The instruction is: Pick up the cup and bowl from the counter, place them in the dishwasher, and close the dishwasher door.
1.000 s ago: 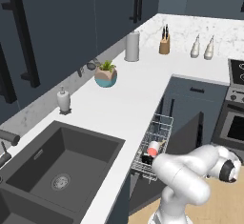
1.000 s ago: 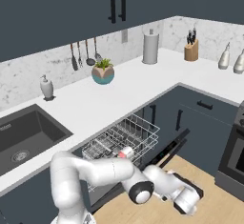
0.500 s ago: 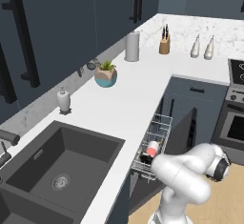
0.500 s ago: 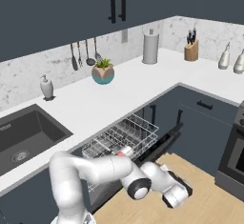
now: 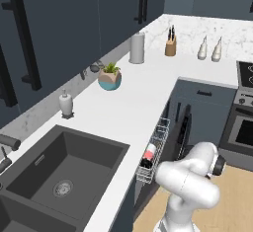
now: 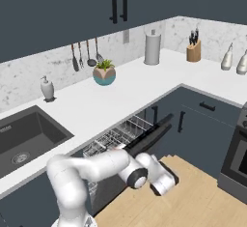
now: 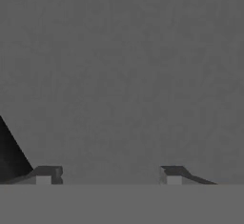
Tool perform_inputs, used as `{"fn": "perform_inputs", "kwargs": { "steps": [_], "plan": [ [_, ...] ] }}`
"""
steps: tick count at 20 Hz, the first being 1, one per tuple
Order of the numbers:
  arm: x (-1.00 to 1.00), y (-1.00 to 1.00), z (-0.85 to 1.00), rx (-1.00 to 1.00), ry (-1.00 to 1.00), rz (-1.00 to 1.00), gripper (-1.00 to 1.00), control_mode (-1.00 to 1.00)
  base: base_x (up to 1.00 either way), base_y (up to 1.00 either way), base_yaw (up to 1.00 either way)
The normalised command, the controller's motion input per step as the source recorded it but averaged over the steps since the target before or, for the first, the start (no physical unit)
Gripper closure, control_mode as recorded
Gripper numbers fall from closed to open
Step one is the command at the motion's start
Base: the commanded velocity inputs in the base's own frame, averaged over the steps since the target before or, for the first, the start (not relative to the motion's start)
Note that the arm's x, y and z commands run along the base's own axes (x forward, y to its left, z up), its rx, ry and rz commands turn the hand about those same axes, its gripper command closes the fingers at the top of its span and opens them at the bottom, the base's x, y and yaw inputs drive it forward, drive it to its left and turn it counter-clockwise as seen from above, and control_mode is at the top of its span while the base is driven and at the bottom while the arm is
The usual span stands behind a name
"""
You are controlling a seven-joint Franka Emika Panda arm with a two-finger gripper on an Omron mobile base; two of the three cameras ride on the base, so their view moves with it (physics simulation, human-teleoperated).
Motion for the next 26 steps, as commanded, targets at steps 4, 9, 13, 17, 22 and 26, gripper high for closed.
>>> {"fn": "perform_inputs", "kwargs": {
  "steps": [4, 9, 13, 17, 22, 26],
  "plan": [
    [0.92, 1.00, 0.17, 0.01, -0.05, 0.00, -1.00, -1.00, 0.00, 0.00, 0.00],
    [0.90, 1.00, 0.14, 0.00, -0.04, 0.00, -1.00, -1.00, 0.00, 0.00, 0.00],
    [0.85, 1.00, 0.03, 0.00, -0.01, 0.00, -1.00, -1.00, 0.00, 0.00, 0.00],
    [0.80, 1.00, 0.00, 0.00, 0.00, 0.00, -1.00, -1.00, 0.00, 0.00, 0.00],
    [0.69, 0.99, 0.00, 0.00, 0.00, 0.00, -1.00, -1.00, 0.00, 0.00, 0.00],
    [0.46, 0.84, 0.00, 0.00, 0.00, 0.00, -1.00, -1.00, 0.00, 0.00, 0.00]
  ]
}}
